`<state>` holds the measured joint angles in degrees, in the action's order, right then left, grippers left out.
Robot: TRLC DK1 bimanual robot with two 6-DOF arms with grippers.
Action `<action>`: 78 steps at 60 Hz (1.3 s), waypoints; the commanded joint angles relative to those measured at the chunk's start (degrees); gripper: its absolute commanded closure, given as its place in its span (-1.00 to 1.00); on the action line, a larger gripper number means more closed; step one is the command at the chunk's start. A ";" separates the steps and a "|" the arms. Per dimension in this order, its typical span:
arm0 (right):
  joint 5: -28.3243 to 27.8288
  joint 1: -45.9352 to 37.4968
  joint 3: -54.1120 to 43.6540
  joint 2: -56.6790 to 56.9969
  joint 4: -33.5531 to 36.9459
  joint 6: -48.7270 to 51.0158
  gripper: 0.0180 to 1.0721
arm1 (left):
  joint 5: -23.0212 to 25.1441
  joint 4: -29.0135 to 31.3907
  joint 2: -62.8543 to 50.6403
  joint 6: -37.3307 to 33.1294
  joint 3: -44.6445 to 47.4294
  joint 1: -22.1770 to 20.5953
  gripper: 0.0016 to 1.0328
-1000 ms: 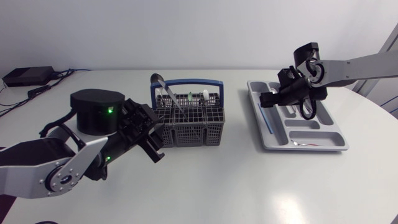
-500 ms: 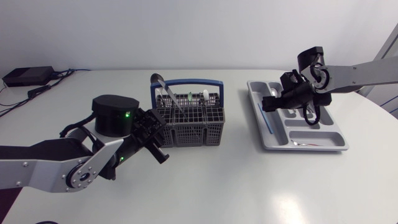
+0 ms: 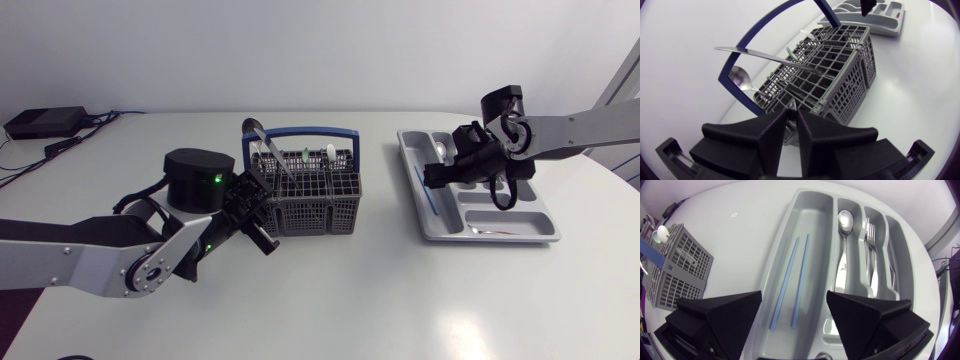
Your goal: Unload the cutlery basket into the drawer organizer.
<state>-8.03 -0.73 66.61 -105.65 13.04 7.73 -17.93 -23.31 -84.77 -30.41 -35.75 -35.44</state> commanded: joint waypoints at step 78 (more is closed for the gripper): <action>-0.05 2.23 -7.72 4.31 -2.67 -0.08 -0.77 | -10.37 49.85 3.56 13.63 -27.89 -9.91 -0.14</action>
<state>-8.32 1.41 60.73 -102.17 10.46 7.70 -27.40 25.26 -79.05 -19.03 -61.23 -44.84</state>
